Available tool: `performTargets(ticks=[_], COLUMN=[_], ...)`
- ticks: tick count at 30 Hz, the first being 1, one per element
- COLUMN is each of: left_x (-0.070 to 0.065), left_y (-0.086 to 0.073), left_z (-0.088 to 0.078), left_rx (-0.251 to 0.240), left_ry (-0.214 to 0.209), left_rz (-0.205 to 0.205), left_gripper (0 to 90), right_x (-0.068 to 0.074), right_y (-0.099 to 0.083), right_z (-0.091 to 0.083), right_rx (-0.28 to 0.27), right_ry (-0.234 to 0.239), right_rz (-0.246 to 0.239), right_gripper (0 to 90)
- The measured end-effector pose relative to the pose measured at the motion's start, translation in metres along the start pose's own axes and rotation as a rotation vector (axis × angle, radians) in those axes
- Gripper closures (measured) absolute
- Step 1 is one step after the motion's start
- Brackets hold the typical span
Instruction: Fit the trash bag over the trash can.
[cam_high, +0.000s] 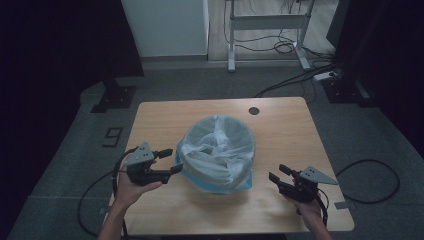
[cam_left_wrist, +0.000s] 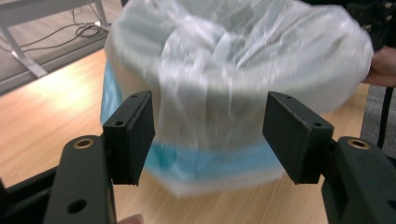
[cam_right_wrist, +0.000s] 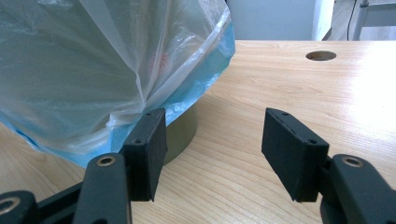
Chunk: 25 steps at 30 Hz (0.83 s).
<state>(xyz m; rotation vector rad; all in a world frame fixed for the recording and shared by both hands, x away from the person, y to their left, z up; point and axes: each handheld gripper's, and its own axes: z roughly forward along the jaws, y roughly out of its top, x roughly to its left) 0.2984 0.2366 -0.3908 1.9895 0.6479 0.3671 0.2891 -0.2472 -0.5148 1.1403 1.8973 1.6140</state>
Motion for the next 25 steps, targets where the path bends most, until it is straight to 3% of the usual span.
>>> performTargets(ticks=[7, 9, 14, 25], left_x=[0.001, 0.002, 0.005, 0.009], left_y=[-0.033, -0.050, -0.073, -0.076], left_z=[-0.019, -0.026, -0.031, -0.019], left_rx=[0.010, 0.014, 0.028, 0.037], left_ry=[0.046, 0.060, 0.069, 0.078], left_rz=[-0.034, -0.062, -0.102, -0.116], left_gripper=[33.3, 33.2, 33.3, 32.1], right_x=[-0.003, -0.004, -0.004, -0.005], right_y=[-0.004, -0.005, -0.007, -0.009], right_z=[0.002, 0.002, 0.004, 0.007], right_rx=[0.014, 0.016, 0.025, 0.038], right_ry=[-0.008, -0.010, -0.011, -0.025], right_rz=[0.007, 0.008, 0.008, -0.006], right_gripper=[39.5, 39.5, 39.4, 38.0])
